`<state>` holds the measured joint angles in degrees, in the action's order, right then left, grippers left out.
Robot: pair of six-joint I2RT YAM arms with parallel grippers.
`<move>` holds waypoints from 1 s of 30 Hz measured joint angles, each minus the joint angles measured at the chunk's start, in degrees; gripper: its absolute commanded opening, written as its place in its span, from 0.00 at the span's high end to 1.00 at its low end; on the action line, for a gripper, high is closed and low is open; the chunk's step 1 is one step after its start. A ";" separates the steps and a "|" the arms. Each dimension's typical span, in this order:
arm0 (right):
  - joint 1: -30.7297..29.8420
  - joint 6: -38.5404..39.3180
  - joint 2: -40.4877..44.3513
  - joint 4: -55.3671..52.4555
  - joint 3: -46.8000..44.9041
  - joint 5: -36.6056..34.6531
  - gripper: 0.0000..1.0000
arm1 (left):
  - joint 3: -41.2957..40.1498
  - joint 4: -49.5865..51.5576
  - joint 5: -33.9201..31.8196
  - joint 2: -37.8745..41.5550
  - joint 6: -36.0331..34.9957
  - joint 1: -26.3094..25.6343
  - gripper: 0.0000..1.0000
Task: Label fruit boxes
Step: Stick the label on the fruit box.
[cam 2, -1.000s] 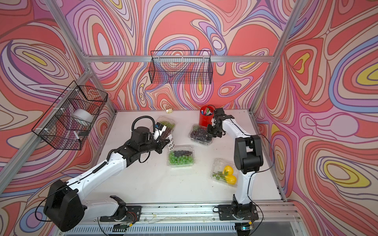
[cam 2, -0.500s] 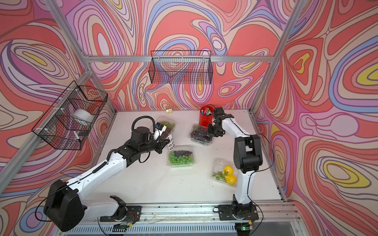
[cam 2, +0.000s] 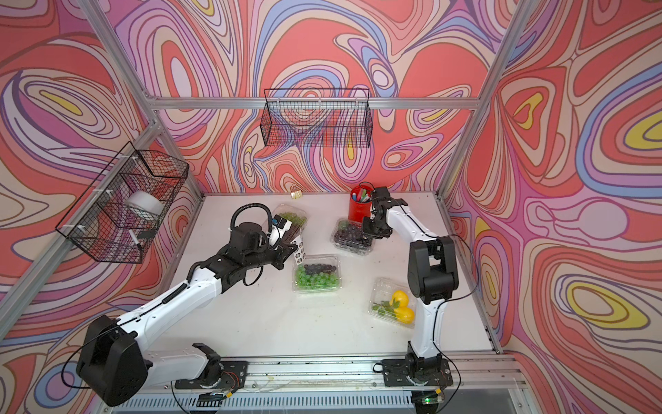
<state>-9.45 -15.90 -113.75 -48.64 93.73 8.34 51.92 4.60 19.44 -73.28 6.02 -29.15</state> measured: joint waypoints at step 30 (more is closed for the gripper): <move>0.00 0.70 -1.11 1.53 -1.18 3.50 0.83 | 0.17 0.02 0.04 -0.81 0.04 0.00 1.00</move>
<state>-9.45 -15.20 -114.87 -47.11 92.55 11.84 52.10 4.62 19.49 -74.08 6.07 -29.15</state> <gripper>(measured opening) 0.150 0.048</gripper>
